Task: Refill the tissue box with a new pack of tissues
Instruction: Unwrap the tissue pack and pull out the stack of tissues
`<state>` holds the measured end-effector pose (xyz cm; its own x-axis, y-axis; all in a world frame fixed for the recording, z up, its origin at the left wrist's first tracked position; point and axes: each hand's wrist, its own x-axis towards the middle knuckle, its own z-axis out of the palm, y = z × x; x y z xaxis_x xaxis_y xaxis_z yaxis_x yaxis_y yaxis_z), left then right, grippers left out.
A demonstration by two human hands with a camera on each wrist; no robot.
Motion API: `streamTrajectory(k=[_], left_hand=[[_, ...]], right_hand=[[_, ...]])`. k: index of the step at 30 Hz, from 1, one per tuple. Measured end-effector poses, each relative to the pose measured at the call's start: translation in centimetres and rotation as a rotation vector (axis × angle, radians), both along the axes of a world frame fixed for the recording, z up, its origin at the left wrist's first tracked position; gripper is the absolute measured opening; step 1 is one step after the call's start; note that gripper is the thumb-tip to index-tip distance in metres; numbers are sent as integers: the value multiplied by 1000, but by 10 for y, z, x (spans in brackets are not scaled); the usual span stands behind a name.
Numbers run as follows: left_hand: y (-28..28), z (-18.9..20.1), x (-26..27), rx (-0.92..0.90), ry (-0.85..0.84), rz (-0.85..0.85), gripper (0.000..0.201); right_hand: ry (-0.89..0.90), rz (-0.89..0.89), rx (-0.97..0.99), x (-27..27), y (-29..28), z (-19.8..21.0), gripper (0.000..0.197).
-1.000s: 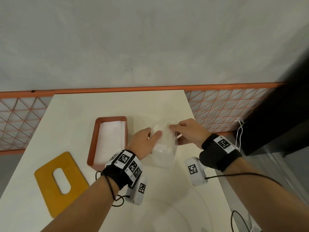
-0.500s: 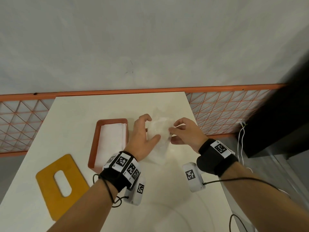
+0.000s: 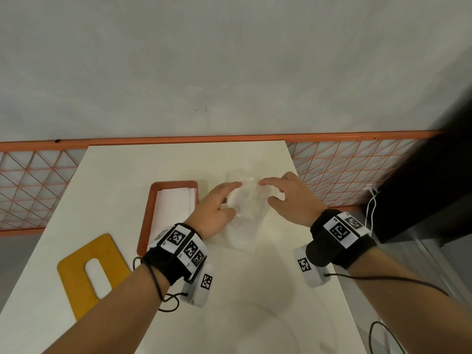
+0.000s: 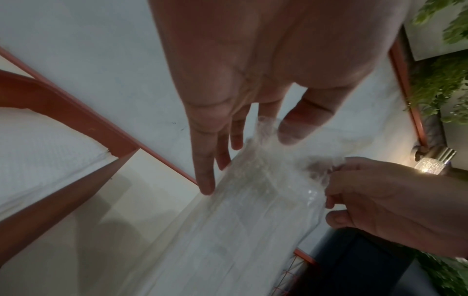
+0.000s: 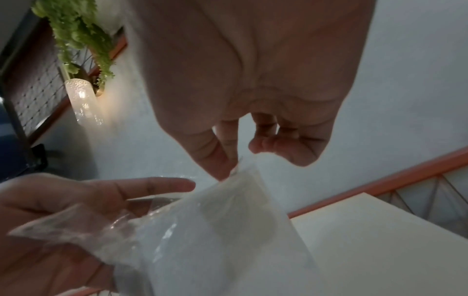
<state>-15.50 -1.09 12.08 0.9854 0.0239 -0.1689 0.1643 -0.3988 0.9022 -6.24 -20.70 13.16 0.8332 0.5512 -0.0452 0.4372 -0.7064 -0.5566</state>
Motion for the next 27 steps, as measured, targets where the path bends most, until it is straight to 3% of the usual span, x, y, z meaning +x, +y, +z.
streamTrajectory(k=[4, 7, 9, 11, 15, 18, 21, 27], left_hand=[[0, 3, 8, 53, -10, 22, 56], [-4, 3, 14, 40, 7, 123, 37], [-7, 2, 18, 107, -14, 145, 33], [-11, 3, 20, 159, -7, 147, 38], [-14, 5, 21, 183, 33, 155, 55], [-12, 4, 19, 153, 68, 130, 65], [-9, 2, 18, 102, 93, 106, 76], [-5, 0, 11, 72, 60, -32, 83]], right_hand=[[-5, 30, -91, 9, 1, 9, 29], [-31, 91, 38, 13, -1, 19, 11], [10, 148, 116, 15, -2, 24, 19], [132, 157, 153, 18, -5, 27, 28], [227, 178, 71, 22, -8, 36, 26], [142, 256, -80, 22, -10, 39, 15], [8, 346, -184, 24, -11, 38, 26], [-161, 481, -184, 18, -1, 26, 31]])
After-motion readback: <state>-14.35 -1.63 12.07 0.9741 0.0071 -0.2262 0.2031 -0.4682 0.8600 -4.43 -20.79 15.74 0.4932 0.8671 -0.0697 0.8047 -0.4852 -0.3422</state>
